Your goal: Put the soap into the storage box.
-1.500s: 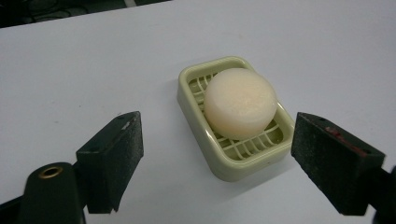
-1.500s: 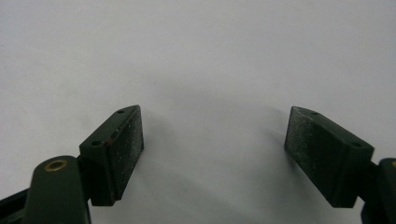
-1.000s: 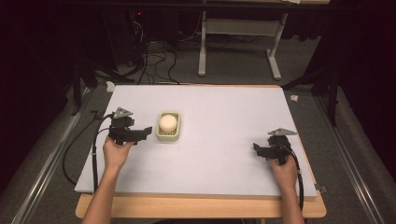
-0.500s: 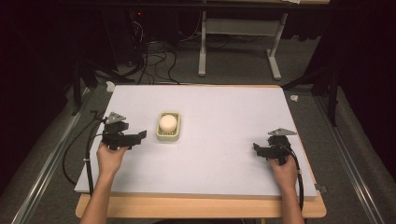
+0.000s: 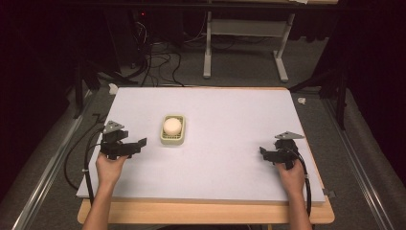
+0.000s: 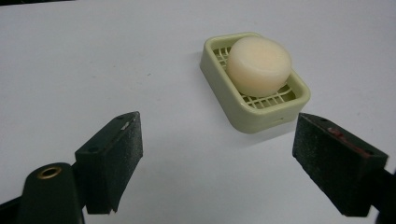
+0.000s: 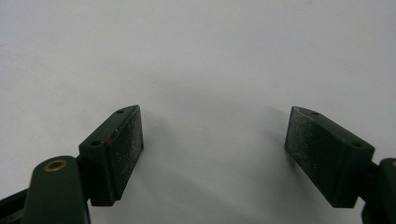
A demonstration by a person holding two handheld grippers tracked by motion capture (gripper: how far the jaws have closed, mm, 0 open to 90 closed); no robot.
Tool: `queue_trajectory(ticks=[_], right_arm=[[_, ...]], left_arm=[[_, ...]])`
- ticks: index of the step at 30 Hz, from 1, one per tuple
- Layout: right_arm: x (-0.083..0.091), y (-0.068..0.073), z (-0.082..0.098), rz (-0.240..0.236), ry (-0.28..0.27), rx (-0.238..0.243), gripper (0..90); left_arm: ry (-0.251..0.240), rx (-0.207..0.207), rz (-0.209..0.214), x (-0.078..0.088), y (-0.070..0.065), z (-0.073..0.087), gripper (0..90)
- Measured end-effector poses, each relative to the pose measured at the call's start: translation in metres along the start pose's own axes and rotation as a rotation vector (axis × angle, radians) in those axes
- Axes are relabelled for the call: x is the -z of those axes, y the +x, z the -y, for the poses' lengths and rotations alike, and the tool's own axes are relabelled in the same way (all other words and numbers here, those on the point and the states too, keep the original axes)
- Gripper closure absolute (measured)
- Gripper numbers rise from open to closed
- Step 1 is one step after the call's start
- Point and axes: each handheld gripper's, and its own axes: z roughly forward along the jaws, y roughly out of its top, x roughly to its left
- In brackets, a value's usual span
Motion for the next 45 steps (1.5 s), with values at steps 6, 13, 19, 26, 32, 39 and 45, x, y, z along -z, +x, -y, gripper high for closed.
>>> queue_trajectory(ticks=[6,13,19,26,32,39,45], right_arm=[[0.000,0.000,0.000,0.001,-0.001,0.001,19.9],[0.000,0.000,0.000,0.001,-0.001,0.001,19.9],[0.000,0.001,0.000,0.002,-0.001,-0.001,19.9],[0.000,0.000,0.000,0.001,-0.001,0.000,19.9],[0.000,0.001,0.000,0.002,0.000,0.000,19.9],[0.000,0.001,0.000,0.003,-0.001,0.000,20.0],[0.000,0.001,0.000,0.003,-0.001,0.000,19.9]], left_arm=[[-0.002,0.003,-0.003,0.004,0.001,0.004,17.1],[0.002,0.017,-0.011,0.005,0.004,0.011,17.2],[0.012,0.011,-0.009,0.004,0.006,0.017,17.4],[0.017,0.019,-0.007,0.002,0.007,0.023,17.5],[0.029,0.018,-0.002,0.000,0.008,0.026,17.7],[0.055,0.021,0.004,-0.004,0.010,0.031,17.7],[0.067,0.032,0.002,-0.008,0.012,0.035,17.7]])
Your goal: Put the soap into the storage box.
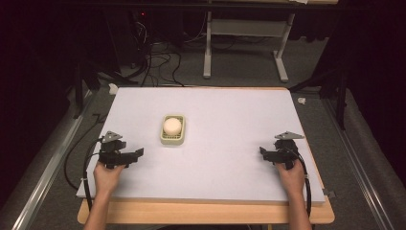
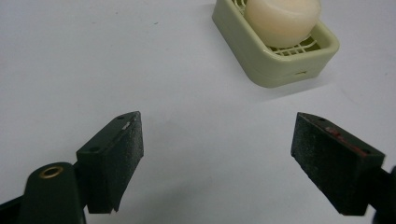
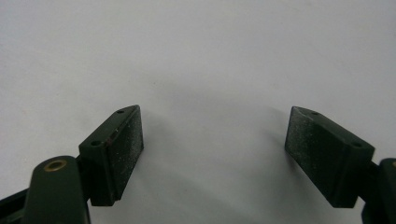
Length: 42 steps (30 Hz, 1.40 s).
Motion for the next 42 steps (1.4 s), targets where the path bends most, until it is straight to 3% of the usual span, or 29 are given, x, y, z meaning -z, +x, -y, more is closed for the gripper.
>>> queue_trajectory(ticks=[25,42], right_arm=[[0.000,0.000,0.000,-0.001,0.000,-0.001,19.9],[0.000,0.000,0.000,-0.001,0.000,-0.001,19.9]], left_arm=[[0.053,0.003,-0.024,-0.030,0.003,0.005,18.1],[0.047,-0.007,-0.043,-0.044,0.001,0.007,17.4]])
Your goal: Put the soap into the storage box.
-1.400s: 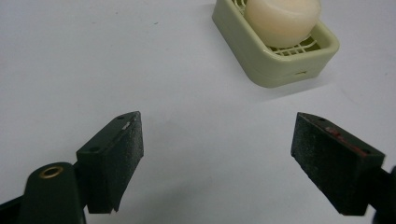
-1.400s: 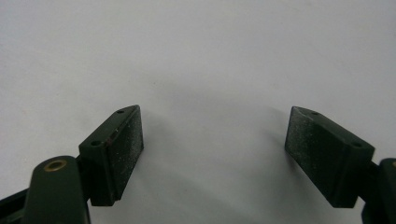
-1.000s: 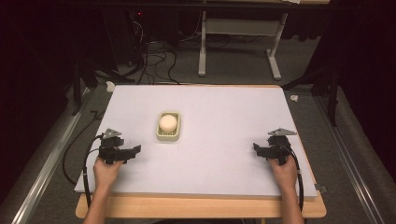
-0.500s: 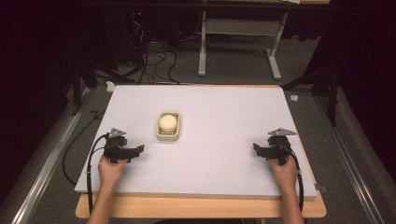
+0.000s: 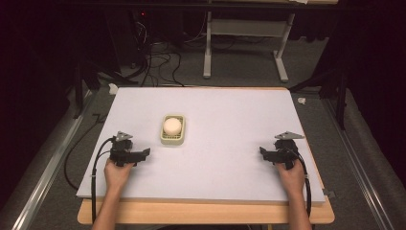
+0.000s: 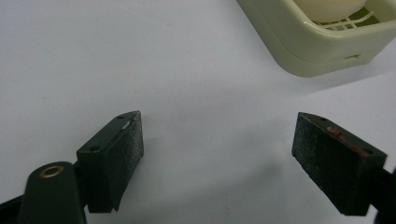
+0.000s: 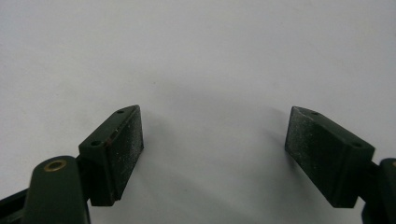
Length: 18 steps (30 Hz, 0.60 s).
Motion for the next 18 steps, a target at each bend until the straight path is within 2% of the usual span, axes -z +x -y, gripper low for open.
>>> queue_trajectory(ticks=[9,15,18], right_arm=[[0.0000,0.0000,0.0000,0.000,0.000,0.000,19.9],[0.0000,0.0000,0.0000,0.000,0.000,0.000,19.9],[-0.0001,-0.0003,0.0000,-0.001,0.000,0.001,19.9]], left_arm=[[-0.014,-0.015,-0.026,-0.0054,-0.0027,0.0007,17.1],[-0.001,-0.067,-0.076,-0.0084,-0.0095,0.0012,16.7],[-0.003,-0.066,-0.072,-0.0086,-0.0089,0.0017,16.1]])
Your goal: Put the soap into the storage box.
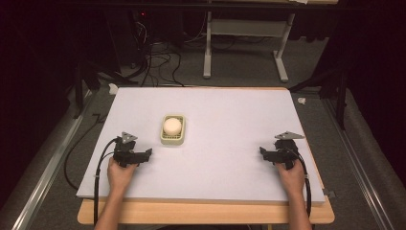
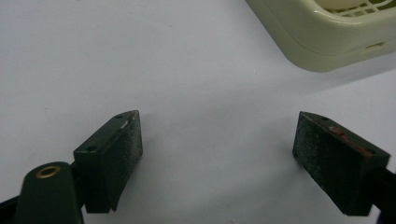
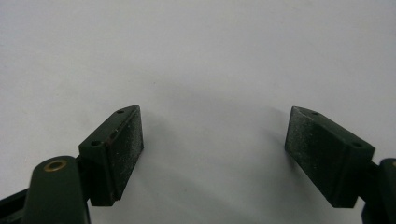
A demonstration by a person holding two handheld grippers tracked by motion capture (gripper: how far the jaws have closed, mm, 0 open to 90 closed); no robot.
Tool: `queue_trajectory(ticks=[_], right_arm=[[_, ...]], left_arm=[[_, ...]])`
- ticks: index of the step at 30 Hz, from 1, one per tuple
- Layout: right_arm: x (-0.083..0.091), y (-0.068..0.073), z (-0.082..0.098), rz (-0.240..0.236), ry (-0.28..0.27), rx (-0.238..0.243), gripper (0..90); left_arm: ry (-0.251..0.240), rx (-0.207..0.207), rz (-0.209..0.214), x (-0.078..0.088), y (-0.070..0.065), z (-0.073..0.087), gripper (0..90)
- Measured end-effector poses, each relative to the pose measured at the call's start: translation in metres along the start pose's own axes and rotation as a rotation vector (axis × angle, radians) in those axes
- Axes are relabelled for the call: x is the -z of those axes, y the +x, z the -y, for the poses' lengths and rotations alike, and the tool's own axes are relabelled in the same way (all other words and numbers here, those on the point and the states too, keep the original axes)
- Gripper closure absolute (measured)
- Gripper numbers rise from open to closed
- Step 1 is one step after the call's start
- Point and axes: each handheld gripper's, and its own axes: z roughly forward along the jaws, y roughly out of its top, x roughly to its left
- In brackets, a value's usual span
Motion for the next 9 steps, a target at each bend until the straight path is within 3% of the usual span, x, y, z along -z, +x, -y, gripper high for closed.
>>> queue_trajectory(ticks=[9], right_arm=[[-0.0001,-0.0004,0.0000,-0.001,0.001,-0.001,19.9]], left_arm=[[-0.006,0.000,-0.002,0.0002,-0.0004,0.0010,16.1]])
